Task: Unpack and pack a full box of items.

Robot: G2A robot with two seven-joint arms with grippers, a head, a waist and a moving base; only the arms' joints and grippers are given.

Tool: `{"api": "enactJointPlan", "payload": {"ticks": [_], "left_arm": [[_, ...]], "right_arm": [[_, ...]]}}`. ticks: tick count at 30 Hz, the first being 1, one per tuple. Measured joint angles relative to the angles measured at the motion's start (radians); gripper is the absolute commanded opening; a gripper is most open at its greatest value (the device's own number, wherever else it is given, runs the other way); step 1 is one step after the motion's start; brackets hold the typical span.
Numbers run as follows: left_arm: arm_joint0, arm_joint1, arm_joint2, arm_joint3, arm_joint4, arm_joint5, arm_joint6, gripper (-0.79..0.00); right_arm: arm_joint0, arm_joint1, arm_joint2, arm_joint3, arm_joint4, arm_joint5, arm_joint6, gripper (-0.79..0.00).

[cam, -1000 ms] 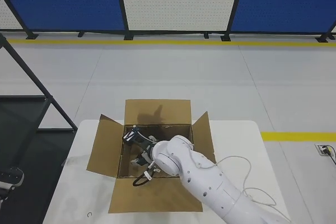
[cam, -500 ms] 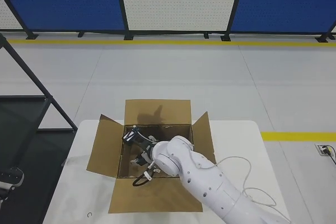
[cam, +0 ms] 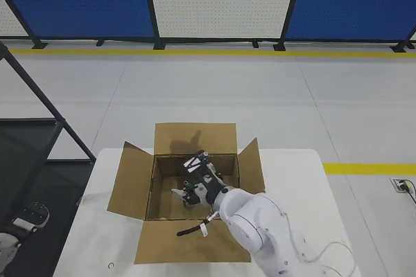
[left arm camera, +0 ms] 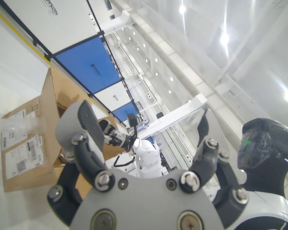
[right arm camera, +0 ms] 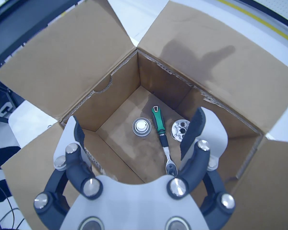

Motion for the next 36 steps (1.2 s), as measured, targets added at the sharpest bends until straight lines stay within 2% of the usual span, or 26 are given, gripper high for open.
{"api": "enactJointPlan", "payload": {"ticks": [3, 13, 18, 26, 29, 32, 36], "left_arm": [[-0.02, 0.009, 0.002, 0.018, 0.025, 0.004, -0.084, 0.0], [-0.02, 0.009, 0.002, 0.017, 0.026, 0.004, -0.08, 0.0], [-0.053, 0.019, 0.043, 0.034, 0.101, 0.046, -0.111, 0.0], [-0.177, 0.047, 0.113, 0.117, 0.165, 0.084, -0.258, 0.0], [-0.21, 0.052, 0.133, 0.139, 0.167, 0.09, -0.271, 0.0], [-0.21, 0.052, 0.132, 0.139, 0.167, 0.09, -0.27, 0.0], [-0.209, 0.052, 0.132, 0.138, 0.167, 0.09, -0.27, 0.0]], "right_arm": [[-0.106, 0.014, 0.061, -0.107, 0.013, -0.027, -0.005, 0.0], [-0.094, 0.013, 0.057, -0.103, 0.022, -0.03, -0.013, 0.0], [-0.146, 0.022, 0.149, -0.211, 0.097, -0.01, -0.045, 0.0], [-0.247, 0.043, 0.367, -0.411, 0.254, 0.058, 0.022, 0.0], [-0.274, 0.053, 0.451, -0.424, 0.311, 0.094, 0.12, 0.0], [-0.275, 0.055, 0.466, -0.415, 0.312, 0.114, 0.191, 0.0], [-0.275, 0.054, 0.464, -0.416, 0.311, 0.109, 0.156, 0.0]]}}
